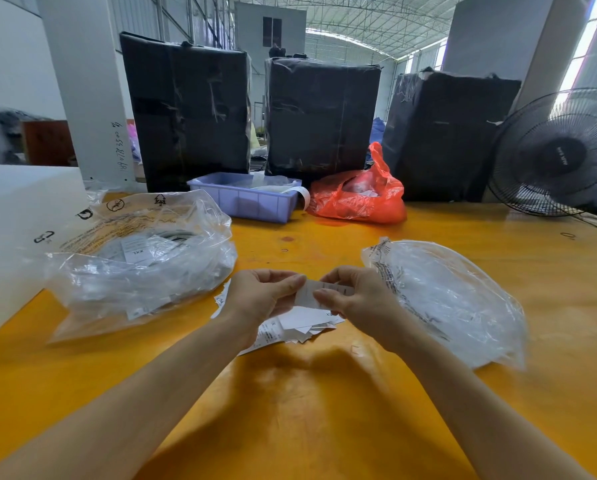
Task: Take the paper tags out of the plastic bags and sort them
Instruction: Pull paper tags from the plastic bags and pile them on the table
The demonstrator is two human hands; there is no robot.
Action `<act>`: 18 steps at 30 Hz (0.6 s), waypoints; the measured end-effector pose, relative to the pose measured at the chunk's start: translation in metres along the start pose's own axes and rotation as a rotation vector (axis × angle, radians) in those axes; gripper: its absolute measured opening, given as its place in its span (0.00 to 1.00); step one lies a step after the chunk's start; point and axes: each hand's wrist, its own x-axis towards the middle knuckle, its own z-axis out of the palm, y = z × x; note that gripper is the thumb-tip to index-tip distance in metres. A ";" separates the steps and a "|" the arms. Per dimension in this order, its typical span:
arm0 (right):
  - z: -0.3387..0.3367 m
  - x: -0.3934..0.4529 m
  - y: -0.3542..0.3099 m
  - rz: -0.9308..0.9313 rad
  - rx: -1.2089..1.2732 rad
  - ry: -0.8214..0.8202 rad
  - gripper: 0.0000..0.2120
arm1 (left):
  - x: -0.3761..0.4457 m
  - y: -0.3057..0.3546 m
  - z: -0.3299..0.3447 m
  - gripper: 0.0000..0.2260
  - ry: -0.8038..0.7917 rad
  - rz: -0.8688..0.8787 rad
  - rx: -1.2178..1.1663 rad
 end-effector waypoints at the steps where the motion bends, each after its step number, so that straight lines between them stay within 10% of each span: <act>1: 0.000 0.000 -0.001 0.015 -0.028 -0.028 0.04 | 0.000 0.000 0.000 0.03 -0.002 0.007 0.016; 10: 0.001 -0.001 -0.002 0.017 0.040 0.029 0.27 | 0.001 -0.006 0.003 0.05 -0.032 0.057 0.140; 18: 0.012 -0.001 0.002 -0.127 0.125 0.285 0.10 | 0.001 -0.005 0.006 0.04 0.027 -0.063 -0.101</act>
